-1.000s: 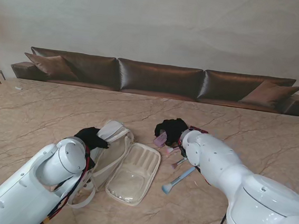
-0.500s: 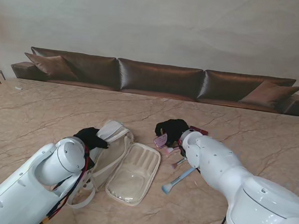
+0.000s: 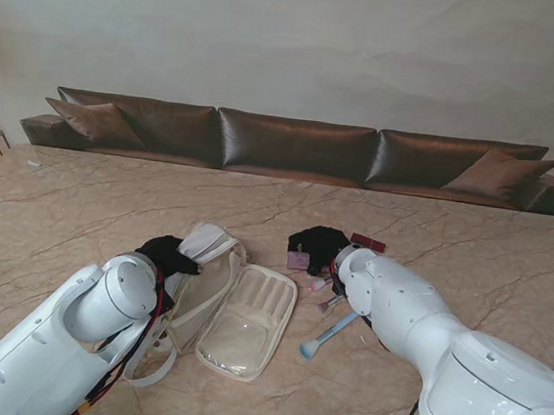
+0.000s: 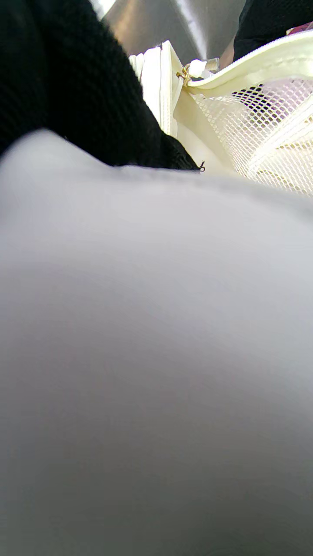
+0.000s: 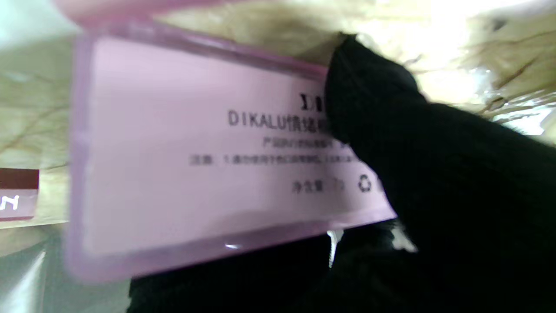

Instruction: Pack the cosmetics bag

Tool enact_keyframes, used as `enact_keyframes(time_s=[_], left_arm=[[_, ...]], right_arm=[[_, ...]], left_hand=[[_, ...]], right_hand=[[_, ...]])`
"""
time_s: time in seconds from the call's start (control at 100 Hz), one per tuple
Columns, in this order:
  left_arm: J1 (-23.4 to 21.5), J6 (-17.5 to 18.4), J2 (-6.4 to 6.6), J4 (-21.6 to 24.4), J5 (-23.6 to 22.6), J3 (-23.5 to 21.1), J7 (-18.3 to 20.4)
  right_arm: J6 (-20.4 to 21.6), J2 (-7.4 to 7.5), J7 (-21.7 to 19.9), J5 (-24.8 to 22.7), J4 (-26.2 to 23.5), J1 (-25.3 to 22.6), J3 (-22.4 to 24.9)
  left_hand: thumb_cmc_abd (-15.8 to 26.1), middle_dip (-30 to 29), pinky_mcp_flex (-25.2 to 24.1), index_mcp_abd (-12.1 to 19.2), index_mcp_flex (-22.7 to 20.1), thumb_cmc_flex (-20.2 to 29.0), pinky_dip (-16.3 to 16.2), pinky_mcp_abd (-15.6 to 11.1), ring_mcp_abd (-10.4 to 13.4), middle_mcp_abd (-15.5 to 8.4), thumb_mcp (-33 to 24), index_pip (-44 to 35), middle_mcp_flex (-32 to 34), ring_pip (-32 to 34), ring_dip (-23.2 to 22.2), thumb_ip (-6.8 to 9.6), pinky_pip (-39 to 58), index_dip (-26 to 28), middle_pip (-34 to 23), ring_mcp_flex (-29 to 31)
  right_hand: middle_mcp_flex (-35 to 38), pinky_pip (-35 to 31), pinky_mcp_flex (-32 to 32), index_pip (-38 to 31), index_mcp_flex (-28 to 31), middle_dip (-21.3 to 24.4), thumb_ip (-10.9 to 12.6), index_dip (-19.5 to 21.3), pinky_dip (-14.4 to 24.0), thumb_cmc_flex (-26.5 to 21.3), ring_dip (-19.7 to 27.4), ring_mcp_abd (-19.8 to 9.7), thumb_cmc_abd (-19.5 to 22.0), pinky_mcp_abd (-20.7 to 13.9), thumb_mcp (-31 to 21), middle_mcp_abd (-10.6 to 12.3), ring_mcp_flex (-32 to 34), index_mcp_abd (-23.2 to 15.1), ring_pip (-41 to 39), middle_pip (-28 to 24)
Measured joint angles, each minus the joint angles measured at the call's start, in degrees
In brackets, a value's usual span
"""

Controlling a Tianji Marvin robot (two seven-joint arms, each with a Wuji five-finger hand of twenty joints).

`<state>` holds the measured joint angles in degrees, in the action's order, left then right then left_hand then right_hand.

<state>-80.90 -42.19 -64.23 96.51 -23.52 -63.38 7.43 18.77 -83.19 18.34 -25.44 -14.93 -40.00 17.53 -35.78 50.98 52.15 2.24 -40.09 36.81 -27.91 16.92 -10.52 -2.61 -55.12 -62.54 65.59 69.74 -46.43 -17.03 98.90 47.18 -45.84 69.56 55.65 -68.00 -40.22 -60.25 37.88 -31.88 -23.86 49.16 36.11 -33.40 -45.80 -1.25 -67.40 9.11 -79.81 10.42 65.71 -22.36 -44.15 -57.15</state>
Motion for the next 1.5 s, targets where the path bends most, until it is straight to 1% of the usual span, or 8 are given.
enact_keyframes(time_s=[0.07,0.26,0.33,0.62,1.03,1.14,1.22,1.5], left_arm=[[0.0,0.0,0.06,0.0,0.0,0.0,0.2],[0.0,0.0,0.15,0.0,-0.2,-0.3,0.4],[0.0,0.2,0.20,0.0,-0.4,-0.3,0.5],[0.1,0.5,0.45,0.0,-0.7,-0.3,1.1],[1.1,0.9,1.00,-0.2,-1.7,1.2,2.8],[1.1,1.0,1.09,0.0,-2.1,1.4,3.0],[1.2,0.8,1.17,0.0,-2.3,1.6,3.0],[1.6,0.4,1.29,0.0,-1.7,2.2,3.4]], right_arm=[[0.2,0.00,0.5,-0.1,0.0,-0.1,-0.1],[0.5,0.10,3.9,-1.5,0.2,-0.3,-0.7],[0.5,0.12,4.3,-1.6,0.3,-0.4,-0.4],[0.8,-0.09,11.2,-2.7,0.7,-0.2,0.5],[8.6,-2.19,19.2,-3.6,0.7,0.9,3.3],[6.6,0.55,16.1,-4.2,-10.7,-1.9,11.2],[5.6,2.71,14.7,-3.9,-19.3,-4.0,12.6],[7.6,2.22,15.9,-3.6,-25.2,-7.3,13.6]], left_hand=[[0.0,0.0,-0.2,0.0,0.0,0.0,0.0,0.0,0.0,0.0,0.0,0.0,0.0,-0.1,0.0,0.00,0.0,0.0,0.0,0.0],[0.0,0.0,-0.6,0.1,0.0,0.0,-0.4,0.0,0.0,0.0,0.0,0.0,0.0,-0.7,0.0,0.00,0.0,0.0,0.0,0.0],[0.0,0.0,-0.9,0.1,0.0,0.0,-0.5,0.0,0.0,0.0,0.1,0.0,0.0,-1.1,0.0,0.00,0.0,0.0,0.0,0.0],[0.6,0.1,-2.1,0.1,0.0,0.0,-1.2,0.0,0.0,0.0,0.7,0.0,0.0,-2.2,-0.5,0.00,0.0,0.0,0.0,0.0],[0.6,0.8,-1.8,0.1,0.0,0.0,-2.0,0.0,0.0,0.0,0.8,0.0,0.0,-2.1,-1.2,0.00,0.0,0.0,0.0,0.0],[0.8,0.8,-1.8,0.1,0.0,0.0,-2.1,0.0,0.0,0.0,0.9,0.0,0.0,-2.1,-1.2,0.00,0.0,0.0,0.0,0.0],[1.2,0.8,-1.8,0.1,0.1,0.0,-2.4,0.0,0.0,0.0,1.5,0.0,0.0,-2.1,-1.7,0.00,0.0,0.0,0.0,0.0],[1.8,1.1,-2.1,0.1,0.1,0.1,-3.0,0.0,-0.1,0.0,2.4,0.0,0.0,-2.0,-2.6,0.00,0.0,0.1,0.0,0.0]], right_hand=[[0.9,0.0,-0.7,7.1,-1.3,1.1,0.1,-12.3,0.0,0.0,1.2,0.0,0.0,-0.4,0.0,-0.2,1.2,4.7,0.4,0.0],[9.9,0.9,-0.6,4.5,11.9,5.5,0.7,-30.7,-0.8,-0.5,2.8,0.4,2.8,-0.5,4.8,-3.4,1.9,0.5,4.8,11.6],[12.1,0.9,-0.3,4.5,14.0,8.0,0.8,-34.5,-0.8,-0.5,3.6,0.5,3.2,-0.5,5.7,-3.6,1.9,0.5,5.7,13.5],[14.2,0.6,1.3,4.4,14.6,10.3,0.8,-36.8,0.0,-0.4,4.6,0.7,5.7,-0.5,7.2,-4.0,1.6,0.5,7.7,17.9],[17.0,-8.3,-0.6,4.4,14.8,9.0,0.7,-37.7,6.9,2.7,-4.5,0.7,6.4,-0.1,7.2,-2.8,-0.2,-0.2,-2.9,21.1],[17.1,-8.5,-0.3,4.4,14.8,8.5,0.6,-37.7,7.1,2.7,-5.3,0.7,6.4,0.5,7.2,-3.0,-0.2,-0.1,-3.8,21.1],[17.6,-8.5,0.7,4.5,15.2,8.4,0.6,-37.7,8.2,3.3,-6.3,0.7,6.4,-0.1,7.2,-3.0,-0.8,0.0,-5.5,21.3],[17.6,-3.0,10.5,4.4,16.9,8.4,0.6,-37.6,9.5,3.3,-10.9,0.1,6.4,-2.1,7.2,-2.9,-11.1,-3.5,-10.2,24.6]])
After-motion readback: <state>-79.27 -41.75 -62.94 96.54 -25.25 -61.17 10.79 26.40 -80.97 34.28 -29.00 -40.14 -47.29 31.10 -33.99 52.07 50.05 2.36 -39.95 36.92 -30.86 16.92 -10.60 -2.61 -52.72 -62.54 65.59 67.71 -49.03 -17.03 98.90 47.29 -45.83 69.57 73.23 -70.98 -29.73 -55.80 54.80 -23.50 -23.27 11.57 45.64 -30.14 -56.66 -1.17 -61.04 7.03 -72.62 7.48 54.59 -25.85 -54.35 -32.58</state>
